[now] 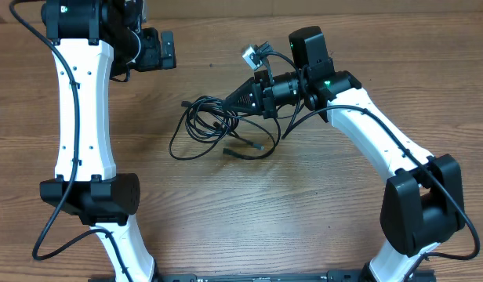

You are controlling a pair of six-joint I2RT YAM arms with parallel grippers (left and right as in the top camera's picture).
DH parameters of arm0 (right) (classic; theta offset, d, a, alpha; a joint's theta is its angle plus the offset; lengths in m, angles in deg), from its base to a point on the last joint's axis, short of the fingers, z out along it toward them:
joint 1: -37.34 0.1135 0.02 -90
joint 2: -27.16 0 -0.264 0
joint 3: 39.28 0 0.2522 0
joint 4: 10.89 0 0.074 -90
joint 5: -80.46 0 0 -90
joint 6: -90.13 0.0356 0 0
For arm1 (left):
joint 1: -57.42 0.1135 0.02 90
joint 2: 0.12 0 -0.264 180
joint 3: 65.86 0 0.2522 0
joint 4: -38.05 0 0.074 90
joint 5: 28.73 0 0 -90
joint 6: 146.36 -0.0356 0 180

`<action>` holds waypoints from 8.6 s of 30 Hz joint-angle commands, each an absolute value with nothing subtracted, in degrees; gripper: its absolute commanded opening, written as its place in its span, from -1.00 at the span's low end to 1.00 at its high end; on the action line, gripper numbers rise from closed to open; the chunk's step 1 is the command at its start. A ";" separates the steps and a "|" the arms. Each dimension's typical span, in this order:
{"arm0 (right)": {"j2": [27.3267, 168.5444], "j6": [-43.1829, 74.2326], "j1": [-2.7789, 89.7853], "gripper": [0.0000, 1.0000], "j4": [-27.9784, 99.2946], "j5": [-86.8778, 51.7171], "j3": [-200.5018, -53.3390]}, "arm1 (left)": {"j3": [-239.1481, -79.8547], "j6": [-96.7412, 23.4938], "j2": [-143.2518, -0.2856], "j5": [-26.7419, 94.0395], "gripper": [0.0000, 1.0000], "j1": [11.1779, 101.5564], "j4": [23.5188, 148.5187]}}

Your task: Untangle cables

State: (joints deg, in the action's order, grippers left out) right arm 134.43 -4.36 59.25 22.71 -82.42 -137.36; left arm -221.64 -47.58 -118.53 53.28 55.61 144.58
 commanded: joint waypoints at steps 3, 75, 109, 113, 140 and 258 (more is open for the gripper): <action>133.79 -4.12 59.51 -0.92 19.91 -84.65 -139.04 | -222.08 -48.48 -118.95 52.66 1.00 55.53 144.54; 137.90 21.40 60.63 0.52 23.76 -33.98 -138.89 | -199.00 -77.07 -118.77 30.74 1.00 57.32 138.20; 139.06 25.21 56.26 0.69 22.71 -32.24 -138.89 | -170.69 -33.77 -119.12 47.51 0.81 47.90 100.70; 139.06 25.21 56.21 0.69 22.73 -32.26 -138.89 | -170.69 -31.13 -120.08 50.76 1.00 46.41 100.48; 139.06 25.14 55.58 0.64 22.71 -33.13 -138.89 | -182.58 -38.45 -119.10 68.38 -0.91 43.85 112.41; 139.06 9.56 53.77 -0.92 4.17 -79.69 -138.89 | -190.36 -100.39 -103.19 36.40 1.00 43.90 124.43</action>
